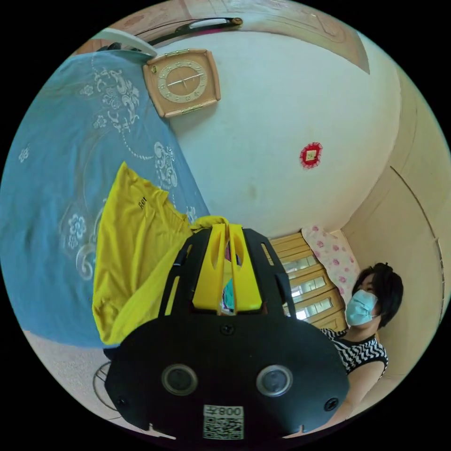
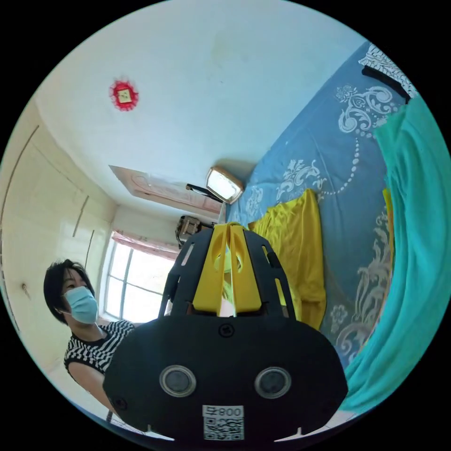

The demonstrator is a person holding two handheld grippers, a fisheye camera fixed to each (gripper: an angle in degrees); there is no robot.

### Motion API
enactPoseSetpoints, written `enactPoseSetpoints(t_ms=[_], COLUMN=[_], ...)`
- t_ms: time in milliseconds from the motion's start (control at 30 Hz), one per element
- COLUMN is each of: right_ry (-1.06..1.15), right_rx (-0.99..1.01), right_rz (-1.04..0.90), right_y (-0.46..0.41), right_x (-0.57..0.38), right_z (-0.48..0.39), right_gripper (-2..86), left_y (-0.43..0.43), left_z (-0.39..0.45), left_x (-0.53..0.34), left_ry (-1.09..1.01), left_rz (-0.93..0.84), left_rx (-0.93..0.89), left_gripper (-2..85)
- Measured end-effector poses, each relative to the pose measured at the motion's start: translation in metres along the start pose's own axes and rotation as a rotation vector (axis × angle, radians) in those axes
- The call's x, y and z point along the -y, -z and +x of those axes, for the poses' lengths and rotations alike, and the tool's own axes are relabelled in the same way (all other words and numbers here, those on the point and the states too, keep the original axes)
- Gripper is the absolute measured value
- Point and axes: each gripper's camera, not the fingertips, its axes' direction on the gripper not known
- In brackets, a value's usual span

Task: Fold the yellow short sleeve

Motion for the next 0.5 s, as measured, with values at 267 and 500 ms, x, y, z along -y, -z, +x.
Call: enactPoseSetpoints(t_ms=[267, 500], right_ry=[-0.114, -0.222], right_rx=[-0.12, -0.204], right_rz=[-0.132, -0.183], right_y=[-0.126, -0.184], right_x=[0.167, 0.233], right_z=[0.051, 0.06], right_gripper=[0.7, 1.7], left_y=[-0.097, -0.172], left_z=[-0.077, -0.11], left_x=[0.113, 0.173], left_ry=[0.109, 0.162], left_rz=[0.004, -0.034], left_rx=[0.111, 0.227], left_gripper=[1.9, 6.3])
